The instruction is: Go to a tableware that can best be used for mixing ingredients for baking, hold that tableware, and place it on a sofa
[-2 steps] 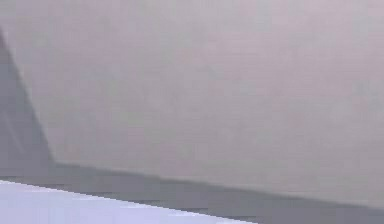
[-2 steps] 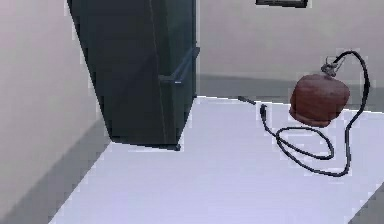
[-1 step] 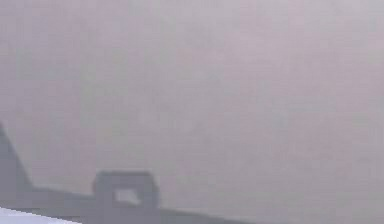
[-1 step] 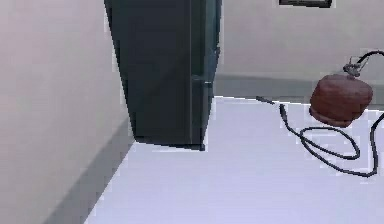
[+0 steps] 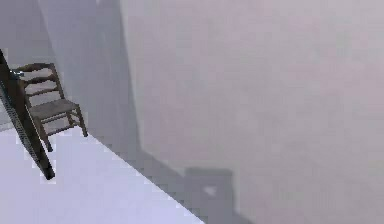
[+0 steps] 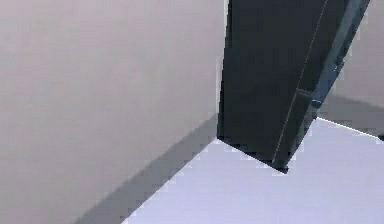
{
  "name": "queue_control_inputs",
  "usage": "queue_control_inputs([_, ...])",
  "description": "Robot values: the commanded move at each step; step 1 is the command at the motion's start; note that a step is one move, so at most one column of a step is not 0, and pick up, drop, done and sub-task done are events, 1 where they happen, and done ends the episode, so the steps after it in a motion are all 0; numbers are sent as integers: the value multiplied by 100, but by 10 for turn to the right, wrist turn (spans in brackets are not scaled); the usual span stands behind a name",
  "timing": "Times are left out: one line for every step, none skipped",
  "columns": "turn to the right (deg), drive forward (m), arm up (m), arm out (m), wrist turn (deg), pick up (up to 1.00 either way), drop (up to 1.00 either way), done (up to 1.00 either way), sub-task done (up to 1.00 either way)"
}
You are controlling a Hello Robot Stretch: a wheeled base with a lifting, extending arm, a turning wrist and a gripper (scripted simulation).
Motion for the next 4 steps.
queue_control_inputs([0,30,0,0,0,0,0,0,0])
queue_control_inputs([-450,0,0,0,0,0,0,0,0])
queue_control_inputs([-30,0,0,0,0,0,0,0,0])
queue_control_inputs([-450,0,0,0,0,0,0,0,0])
